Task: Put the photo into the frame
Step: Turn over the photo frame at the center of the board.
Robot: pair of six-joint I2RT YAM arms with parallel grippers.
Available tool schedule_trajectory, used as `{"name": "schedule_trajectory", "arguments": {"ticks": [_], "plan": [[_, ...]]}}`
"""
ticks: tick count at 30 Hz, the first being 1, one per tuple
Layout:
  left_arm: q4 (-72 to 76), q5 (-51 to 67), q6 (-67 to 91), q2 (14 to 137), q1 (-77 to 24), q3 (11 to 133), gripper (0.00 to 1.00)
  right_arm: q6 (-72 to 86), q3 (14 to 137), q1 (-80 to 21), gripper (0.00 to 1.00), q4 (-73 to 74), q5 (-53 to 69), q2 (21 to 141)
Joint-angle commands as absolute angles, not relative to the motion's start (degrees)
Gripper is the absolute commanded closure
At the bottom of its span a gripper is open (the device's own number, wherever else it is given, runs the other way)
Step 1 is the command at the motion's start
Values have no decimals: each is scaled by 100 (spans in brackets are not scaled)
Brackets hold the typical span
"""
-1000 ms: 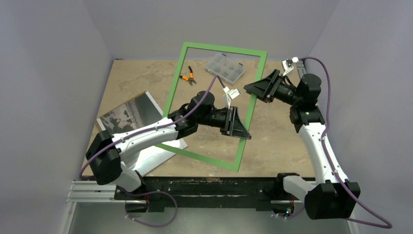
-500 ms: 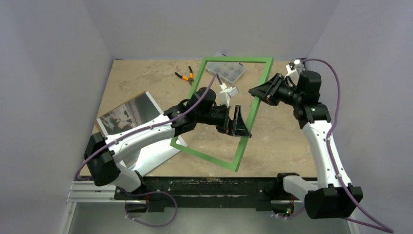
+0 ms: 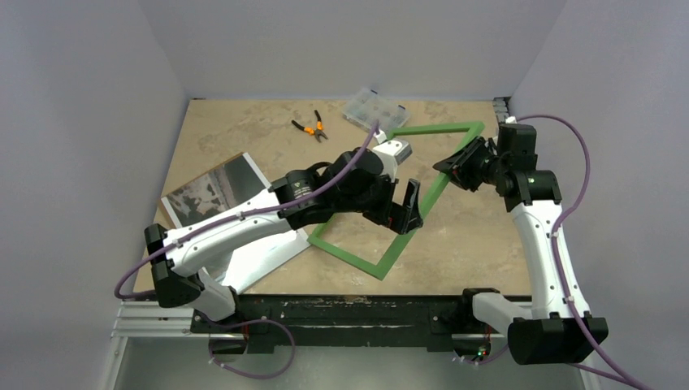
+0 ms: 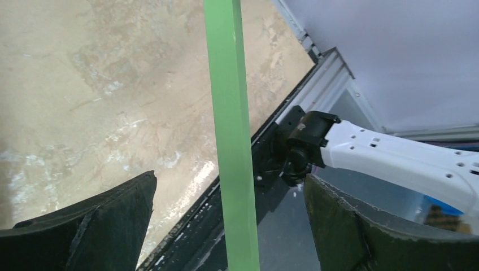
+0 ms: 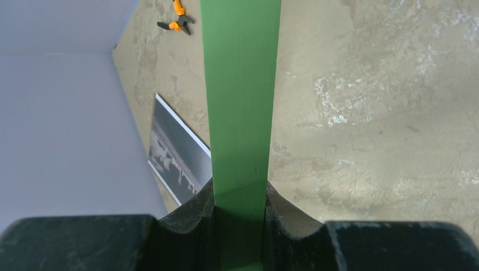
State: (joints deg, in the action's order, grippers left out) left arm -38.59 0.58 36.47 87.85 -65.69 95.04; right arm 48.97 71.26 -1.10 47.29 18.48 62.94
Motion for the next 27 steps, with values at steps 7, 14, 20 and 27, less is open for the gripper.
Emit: {"name": "schedule_trajectory", "arguments": {"ticks": [7,14,20,27], "plan": [[-5642,-2656,2515,10381,-7626,11478,6,5269,7612,-114,100,5135,1441,6245],[-5980,-3677,2252,10973,-7971,11938,13,5335,7626,-109,100,5097,1675,6240],[-6188,-3975,2337,11132,-7972,12023,31,5353,7596,-108,100,5080,1758,6212],[-6507,-4297,2497,11121,-7972,12208,63,5303,7470,-109,100,5041,1817,6197]]}}
